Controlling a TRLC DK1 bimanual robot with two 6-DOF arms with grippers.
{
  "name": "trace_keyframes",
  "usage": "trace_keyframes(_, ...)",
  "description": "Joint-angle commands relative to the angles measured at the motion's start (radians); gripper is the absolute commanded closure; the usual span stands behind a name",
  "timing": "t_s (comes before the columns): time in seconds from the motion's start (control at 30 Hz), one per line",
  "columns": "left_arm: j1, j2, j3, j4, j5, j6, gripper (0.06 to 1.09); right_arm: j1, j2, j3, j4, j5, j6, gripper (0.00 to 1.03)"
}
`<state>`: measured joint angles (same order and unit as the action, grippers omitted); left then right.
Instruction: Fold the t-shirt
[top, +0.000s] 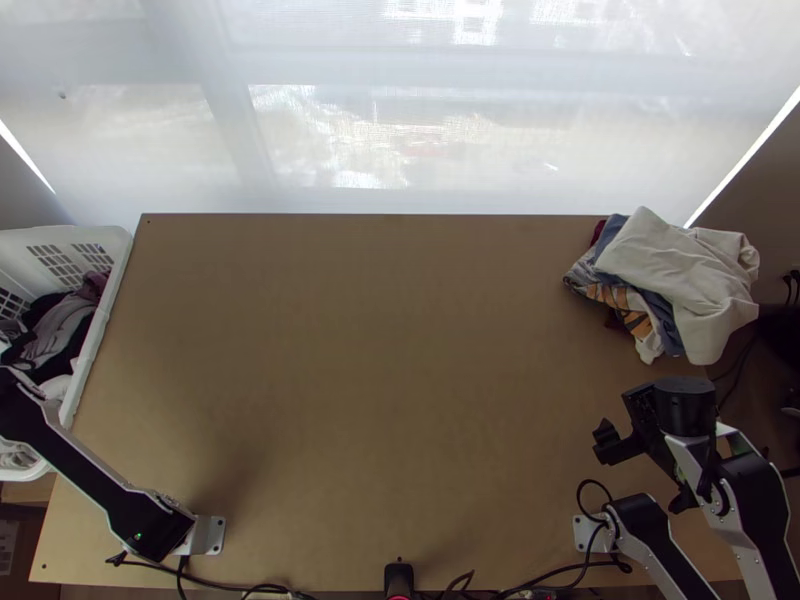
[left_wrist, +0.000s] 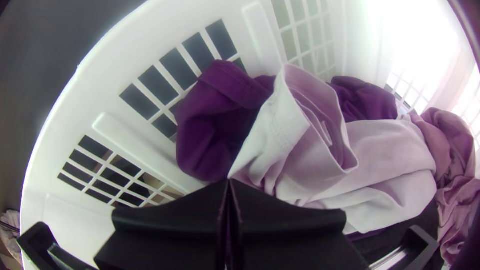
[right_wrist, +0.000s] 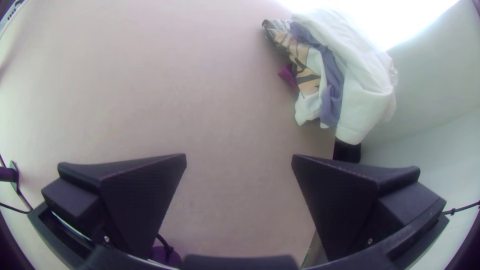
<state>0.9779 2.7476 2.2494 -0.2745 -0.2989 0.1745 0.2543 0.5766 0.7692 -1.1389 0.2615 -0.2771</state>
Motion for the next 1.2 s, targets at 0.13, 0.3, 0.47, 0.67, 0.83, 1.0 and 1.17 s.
trace_keyframes(0.13, 0.010, -0.048, -0.007, -0.049, 0.052, -0.059, 1.05, 0.000, 0.000, -0.004, 0.008, -0.001, 0.001, 0.05)
trace_keyframes(0.3, 0.010, -0.112, -0.047, -0.071, 0.081, -0.092, 1.05, 0.000, 0.002, -0.007, 0.022, -0.001, 0.003, 0.05)
trace_keyframes(0.47, 0.015, -0.178, -0.054, -0.127, 0.153, -0.125, 1.05, 0.000, 0.002, -0.015, 0.027, -0.001, 0.003, 0.05)
trace_keyframes(0.67, 0.013, -0.307, -0.054, -0.239, 0.351, -0.201, 1.05, 0.002, 0.005, -0.019, 0.045, -0.001, 0.003, 0.05)
trace_keyframes(0.83, -0.005, -0.433, -0.060, -0.374, 0.549, -0.237, 1.05, 0.002, 0.003, -0.019, 0.048, -0.001, 0.003, 0.05)
trace_keyframes(1.0, -0.041, -0.620, -0.143, -0.411, 0.676, -0.239, 1.05, 0.002, -0.006, -0.022, 0.048, -0.001, 0.003, 0.05)
trace_keyframes(1.17, -0.088, -0.812, -0.188, -0.451, 0.787, -0.233, 1.05, 0.002, -0.012, -0.022, 0.054, -0.001, 0.003, 0.05)
